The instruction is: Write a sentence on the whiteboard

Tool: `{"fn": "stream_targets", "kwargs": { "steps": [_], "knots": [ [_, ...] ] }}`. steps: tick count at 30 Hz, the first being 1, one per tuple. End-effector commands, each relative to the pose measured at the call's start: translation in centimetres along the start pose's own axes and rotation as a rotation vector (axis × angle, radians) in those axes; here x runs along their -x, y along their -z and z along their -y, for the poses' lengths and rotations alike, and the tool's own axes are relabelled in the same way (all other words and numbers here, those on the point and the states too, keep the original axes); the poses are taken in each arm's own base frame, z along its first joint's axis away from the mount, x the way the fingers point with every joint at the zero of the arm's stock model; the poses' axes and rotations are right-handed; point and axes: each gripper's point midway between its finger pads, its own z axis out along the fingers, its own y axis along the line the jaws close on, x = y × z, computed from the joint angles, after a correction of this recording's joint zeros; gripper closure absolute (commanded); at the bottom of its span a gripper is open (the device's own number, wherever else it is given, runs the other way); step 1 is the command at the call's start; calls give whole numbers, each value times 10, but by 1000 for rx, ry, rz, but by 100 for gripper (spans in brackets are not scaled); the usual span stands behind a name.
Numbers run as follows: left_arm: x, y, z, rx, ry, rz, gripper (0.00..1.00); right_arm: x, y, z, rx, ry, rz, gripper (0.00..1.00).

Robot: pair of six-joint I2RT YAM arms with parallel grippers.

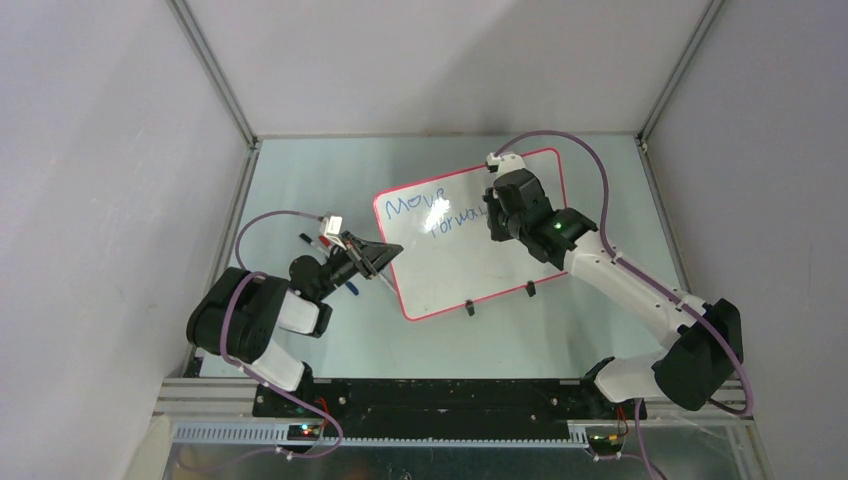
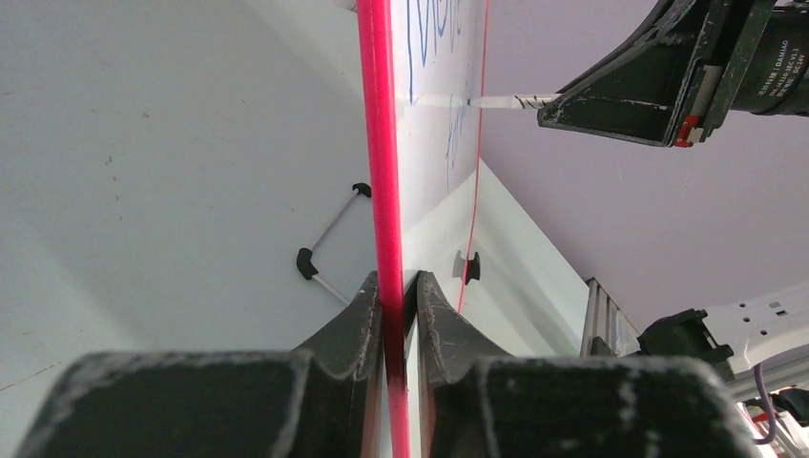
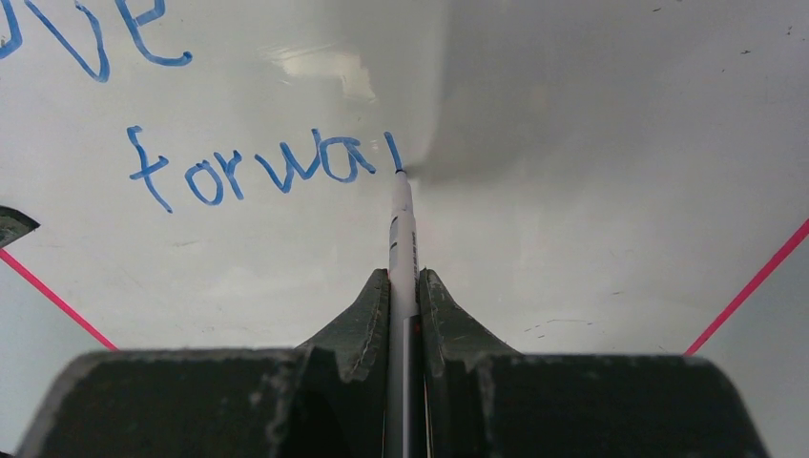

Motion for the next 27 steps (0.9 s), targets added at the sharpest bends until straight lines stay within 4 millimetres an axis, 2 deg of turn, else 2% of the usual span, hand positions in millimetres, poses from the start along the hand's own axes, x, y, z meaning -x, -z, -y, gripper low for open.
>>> {"fn": "stream_targets", "kwargs": {
  "steps": [1,27],
  "knots": [
    [15,-4,-6,16,-82,57,96,17,-2,-1,5,-2,51,100],
    [16,-4,-6,15,-84,58,96,35,2,-2,9,-8,85,100]
  ]
}}
